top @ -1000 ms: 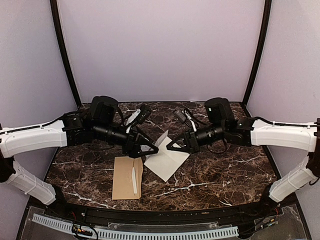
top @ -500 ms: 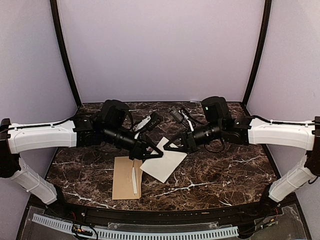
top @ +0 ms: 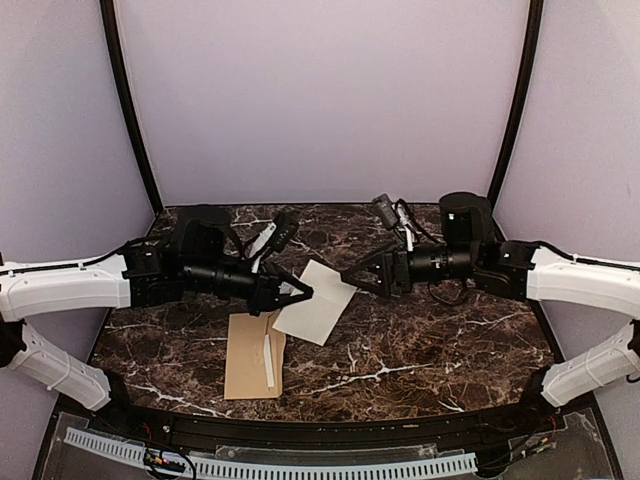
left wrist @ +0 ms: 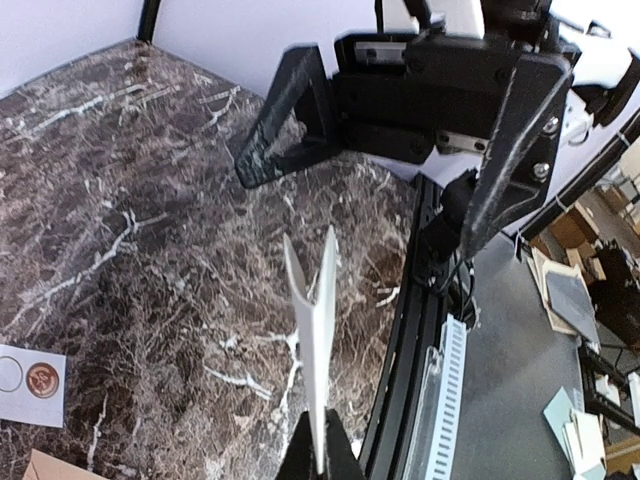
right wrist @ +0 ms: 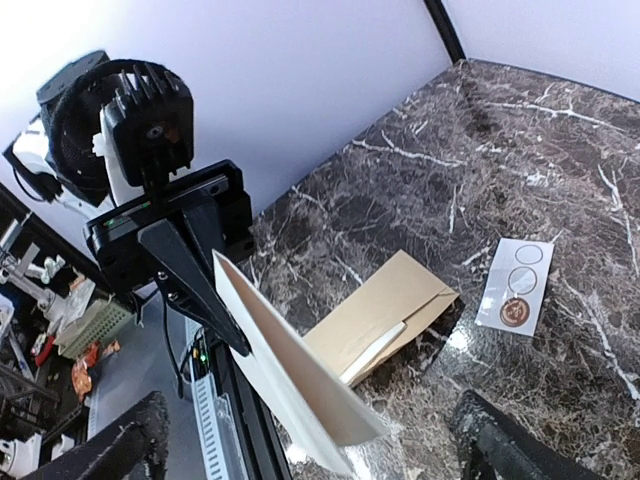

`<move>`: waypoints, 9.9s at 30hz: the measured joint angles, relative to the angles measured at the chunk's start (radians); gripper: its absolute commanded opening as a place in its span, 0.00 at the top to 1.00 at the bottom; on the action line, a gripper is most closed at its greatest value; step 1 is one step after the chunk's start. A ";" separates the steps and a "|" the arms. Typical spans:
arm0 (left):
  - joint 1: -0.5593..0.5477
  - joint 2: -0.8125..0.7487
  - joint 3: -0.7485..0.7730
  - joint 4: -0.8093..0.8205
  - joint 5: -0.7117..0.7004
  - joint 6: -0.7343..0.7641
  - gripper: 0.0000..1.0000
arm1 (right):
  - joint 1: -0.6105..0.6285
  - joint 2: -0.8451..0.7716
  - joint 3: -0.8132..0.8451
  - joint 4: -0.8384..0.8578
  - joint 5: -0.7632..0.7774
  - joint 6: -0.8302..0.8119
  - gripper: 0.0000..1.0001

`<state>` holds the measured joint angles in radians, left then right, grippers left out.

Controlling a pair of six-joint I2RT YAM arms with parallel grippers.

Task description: Place the letter into the envelope and seal it

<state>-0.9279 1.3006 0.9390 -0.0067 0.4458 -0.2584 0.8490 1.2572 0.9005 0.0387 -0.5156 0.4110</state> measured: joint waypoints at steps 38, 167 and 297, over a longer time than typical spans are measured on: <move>0.007 -0.198 -0.164 0.288 -0.038 -0.250 0.27 | 0.126 0.058 -0.137 0.558 0.029 0.332 1.00; 0.342 -0.067 -0.678 0.238 -0.074 -0.568 0.83 | 0.202 0.948 0.563 -0.132 0.142 0.373 0.76; 0.333 0.019 -0.627 0.246 0.010 -0.506 0.84 | 0.258 0.860 0.464 -0.197 0.202 0.402 0.95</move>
<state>-0.5949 1.3201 0.3119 0.2394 0.4561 -0.7647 1.1072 2.1170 1.3643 -0.1585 -0.3138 0.8135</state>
